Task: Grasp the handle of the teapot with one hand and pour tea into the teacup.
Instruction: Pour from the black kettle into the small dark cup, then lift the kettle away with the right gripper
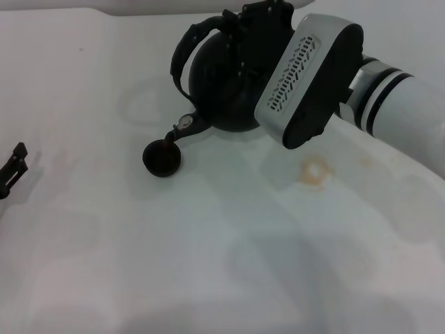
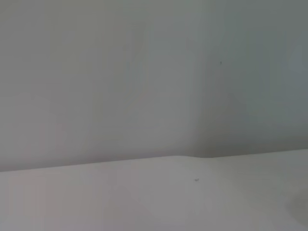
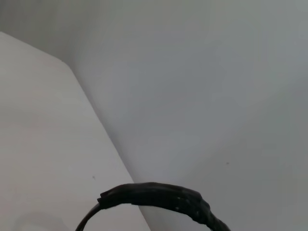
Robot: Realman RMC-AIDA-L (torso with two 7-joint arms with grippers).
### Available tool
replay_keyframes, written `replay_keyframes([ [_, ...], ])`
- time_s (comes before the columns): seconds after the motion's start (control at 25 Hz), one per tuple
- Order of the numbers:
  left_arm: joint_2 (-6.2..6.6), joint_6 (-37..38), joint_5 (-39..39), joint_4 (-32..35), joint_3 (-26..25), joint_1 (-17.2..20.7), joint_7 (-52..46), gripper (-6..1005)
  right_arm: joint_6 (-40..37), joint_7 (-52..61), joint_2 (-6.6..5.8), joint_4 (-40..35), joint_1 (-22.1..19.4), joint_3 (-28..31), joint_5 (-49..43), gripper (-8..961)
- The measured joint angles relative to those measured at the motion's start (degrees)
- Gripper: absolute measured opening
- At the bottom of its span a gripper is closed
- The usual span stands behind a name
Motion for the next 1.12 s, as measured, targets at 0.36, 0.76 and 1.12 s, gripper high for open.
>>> replay_keyframes([
  [0.36, 0.0, 0.1, 0.0, 0.0, -0.1, 0.0, 0.0, 803, 0.0, 0.0, 0.0, 0.0, 0.0, -0.2, -2.4, 107],
  [0.76, -0.08, 0.3, 0.0, -0.1, -0.2, -0.5, 0.0, 802, -0.3, -0.2, 0.0, 0.0, -0.1, -0.2, -2.9, 106],
  [1.12, -0.09, 0.9, 0.0, -0.1, 0.0, -0.7, 0.0, 802, -0.3, 0.1, 0.0, 0.0, -0.1, 0.1, -3.9, 107],
])
